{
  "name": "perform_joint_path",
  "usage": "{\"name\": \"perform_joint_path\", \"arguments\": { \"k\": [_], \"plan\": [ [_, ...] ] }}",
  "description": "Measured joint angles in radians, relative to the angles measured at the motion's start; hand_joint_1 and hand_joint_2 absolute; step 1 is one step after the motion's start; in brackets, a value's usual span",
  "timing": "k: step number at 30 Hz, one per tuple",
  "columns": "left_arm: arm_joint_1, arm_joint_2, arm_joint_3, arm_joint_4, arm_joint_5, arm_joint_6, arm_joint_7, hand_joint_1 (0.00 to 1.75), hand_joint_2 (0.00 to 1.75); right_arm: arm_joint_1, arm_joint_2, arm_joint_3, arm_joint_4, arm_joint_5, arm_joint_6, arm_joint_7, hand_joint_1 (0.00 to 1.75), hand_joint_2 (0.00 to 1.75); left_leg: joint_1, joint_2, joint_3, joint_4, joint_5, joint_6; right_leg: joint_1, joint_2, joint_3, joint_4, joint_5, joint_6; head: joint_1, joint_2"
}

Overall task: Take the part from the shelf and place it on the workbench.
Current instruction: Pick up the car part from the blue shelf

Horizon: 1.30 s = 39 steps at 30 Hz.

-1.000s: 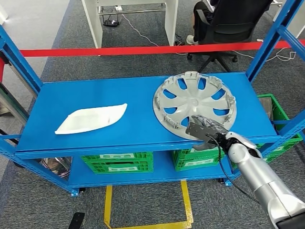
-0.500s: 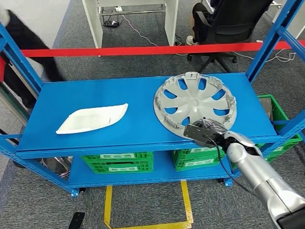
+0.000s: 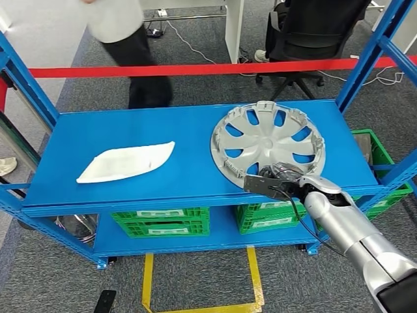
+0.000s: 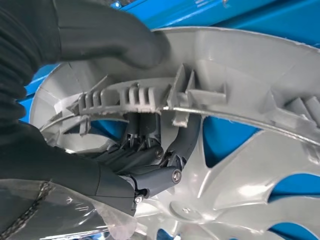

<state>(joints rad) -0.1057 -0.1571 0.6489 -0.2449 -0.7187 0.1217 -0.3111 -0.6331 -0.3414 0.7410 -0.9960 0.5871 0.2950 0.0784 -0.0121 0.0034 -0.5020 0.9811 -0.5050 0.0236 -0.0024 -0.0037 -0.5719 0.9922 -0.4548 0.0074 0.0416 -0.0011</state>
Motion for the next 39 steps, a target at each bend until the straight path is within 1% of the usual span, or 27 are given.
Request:
{"name": "perform_joint_path", "arguments": {
  "k": [3, 9, 16, 17, 20, 21, 39],
  "plan": [
    [0.000, 0.000, 0.000, 0.000, 0.000, 0.000, 0.001, 0.00, 1.75, -0.009, 0.000, 0.009, 0.000, 0.000, 0.001, -0.001, 0.00, 1.75, 0.000, 0.000, 0.000, 0.000, 0.000, 0.000, 0.000, 0.001, 0.000, 0.000, 0.000, 0.000, 0.000, 0.000],
    [-0.001, 0.000, 0.000, 0.000, 0.000, 0.001, 0.001, 0.00, 1.75, -0.030, 0.000, 0.036, 0.000, -0.017, 0.012, -0.007, 0.00, 1.75, 0.000, 0.000, 0.000, 0.000, 0.000, 0.000, 0.000, 0.000, 0.000, 0.000, 0.000, 0.000, 0.000, 0.000],
    [-0.001, 0.000, 0.001, 0.000, 0.000, 0.001, 0.001, 0.00, 1.75, -0.055, 0.000, 0.084, -0.013, -0.067, 0.059, -0.012, 0.00, 1.75, 0.000, 0.000, 0.000, 0.000, 0.000, 0.000, 0.000, 0.000, 0.000, 0.000, 0.000, 0.000, 0.000, 0.000],
    [-0.002, 0.000, 0.001, 0.000, 0.000, 0.001, 0.001, 0.00, 1.75, -0.058, 0.000, 0.091, -0.014, -0.073, 0.063, -0.012, 0.05, 1.75, 0.000, 0.000, 0.000, 0.000, 0.000, 0.000, 0.000, 0.000, 0.000, 0.000, 0.000, 0.000, 0.000, 0.000],
    [-0.003, 0.000, 0.002, 0.000, 0.000, 0.001, 0.001, 0.00, 1.75, -0.063, -0.001, 0.109, -0.015, -0.088, 0.072, -0.011, 1.36, 1.75, 0.000, 0.000, 0.000, 0.000, 0.000, 0.000, 0.000, 0.000, 0.000, 0.000, 0.000, 0.000, 0.000, 0.000],
    [-0.003, 0.000, 0.002, 0.000, -0.001, 0.001, 0.001, 0.00, 1.75, -0.064, -0.001, 0.116, -0.015, -0.094, 0.074, -0.011, 1.75, 1.75, 0.000, 0.000, 0.000, 0.000, 0.000, 0.000, 0.000, 0.001, 0.000, 0.000, 0.000, 0.000, 0.000, 0.000],
    [-0.004, 0.000, 0.003, 0.000, -0.003, 0.002, 0.002, 0.00, 1.75, -0.074, -0.023, 0.173, -0.027, -0.145, 0.068, -0.021, 1.75, 1.75, 0.000, 0.000, -0.001, 0.001, 0.000, 0.000, 0.000, -0.001, 0.000, 0.000, 0.001, 0.001, 0.000, 0.000]
  ]
}}
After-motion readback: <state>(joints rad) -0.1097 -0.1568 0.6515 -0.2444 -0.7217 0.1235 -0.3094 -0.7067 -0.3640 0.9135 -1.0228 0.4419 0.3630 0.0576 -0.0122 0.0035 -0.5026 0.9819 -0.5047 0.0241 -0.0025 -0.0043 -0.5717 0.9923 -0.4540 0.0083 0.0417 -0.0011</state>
